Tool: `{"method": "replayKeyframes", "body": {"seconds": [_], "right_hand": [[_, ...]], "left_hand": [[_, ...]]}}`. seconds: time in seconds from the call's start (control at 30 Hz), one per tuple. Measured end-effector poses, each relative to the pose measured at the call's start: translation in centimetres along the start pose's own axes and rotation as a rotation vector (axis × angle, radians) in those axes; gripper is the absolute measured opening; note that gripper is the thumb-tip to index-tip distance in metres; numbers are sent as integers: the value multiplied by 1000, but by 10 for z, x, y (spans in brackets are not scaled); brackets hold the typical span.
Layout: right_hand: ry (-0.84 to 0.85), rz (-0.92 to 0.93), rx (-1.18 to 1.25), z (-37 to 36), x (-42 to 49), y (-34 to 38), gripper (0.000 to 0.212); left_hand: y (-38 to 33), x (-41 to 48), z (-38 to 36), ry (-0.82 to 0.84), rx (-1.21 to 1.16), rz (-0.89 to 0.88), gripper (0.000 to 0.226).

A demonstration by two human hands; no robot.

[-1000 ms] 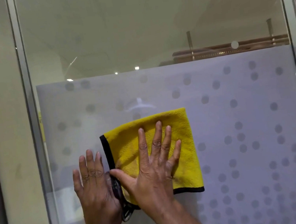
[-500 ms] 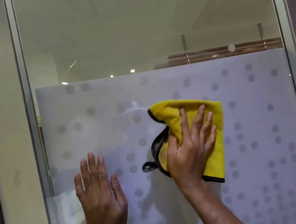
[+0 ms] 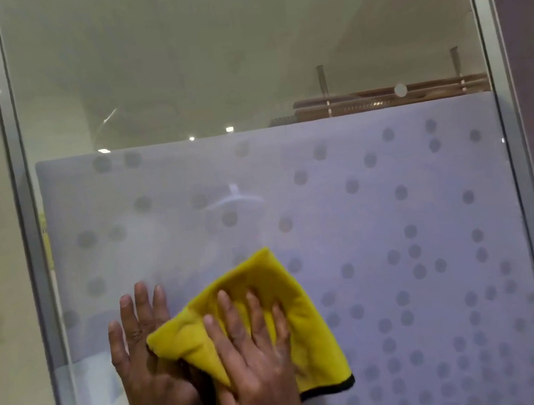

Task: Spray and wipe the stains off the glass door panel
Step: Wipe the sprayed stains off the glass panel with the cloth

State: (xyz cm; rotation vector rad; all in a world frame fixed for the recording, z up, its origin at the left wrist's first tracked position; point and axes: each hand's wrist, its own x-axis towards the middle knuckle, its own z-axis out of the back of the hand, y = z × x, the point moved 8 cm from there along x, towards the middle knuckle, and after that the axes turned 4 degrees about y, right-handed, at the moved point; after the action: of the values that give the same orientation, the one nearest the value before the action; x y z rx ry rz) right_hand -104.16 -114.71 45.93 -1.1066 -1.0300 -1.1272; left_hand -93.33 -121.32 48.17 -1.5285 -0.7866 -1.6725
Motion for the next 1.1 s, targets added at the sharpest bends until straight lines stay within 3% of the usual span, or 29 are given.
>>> {"method": "replayKeyframes", "body": {"seconds": [0.13, 0.2, 0.27, 0.33, 0.4, 0.43, 0.53, 0.63, 0.73, 0.93, 1.1], "right_hand": [[-57, -50, -268, -10, -81, -26, 41], [-4, -88, -448, -14, -111, -69, 45], [54, -336, -443, 3, -121, -143, 64], [-16, -643, -274, 38, -117, -206, 84], [-175, -966, -61, 68, -128, -246, 98], [-339, -1053, -3, 86, -130, -255, 95], [-630, -1134, 100, 125, -104, -286, 75], [-714, -1065, 226, 140, -23, -315, 62], [-638, -953, 230, 135, 65, -300, 72], [-422, -389, 229, 100, 189, -172, 68], [-189, 0, 246, 51, 191, -50, 64]], "left_hand": [[2, 3, 1, -53, -1, 33, 54], [-1, 4, 4, -68, -30, 41, 55], [-2, 3, 5, -70, -27, 36, 55], [-3, 2, 7, -69, -18, 33, 56], [-4, 2, 7, -64, -19, 33, 57], [-5, 2, 7, -63, -21, 35, 57], [-5, 3, 7, -63, -17, 43, 58], [-6, 4, 7, -61, 5, 45, 60], [-6, 5, 7, -70, 17, 41, 60], [-7, 6, 8, -49, -6, 52, 62], [-7, 8, 5, -51, 10, 58, 61]]}}
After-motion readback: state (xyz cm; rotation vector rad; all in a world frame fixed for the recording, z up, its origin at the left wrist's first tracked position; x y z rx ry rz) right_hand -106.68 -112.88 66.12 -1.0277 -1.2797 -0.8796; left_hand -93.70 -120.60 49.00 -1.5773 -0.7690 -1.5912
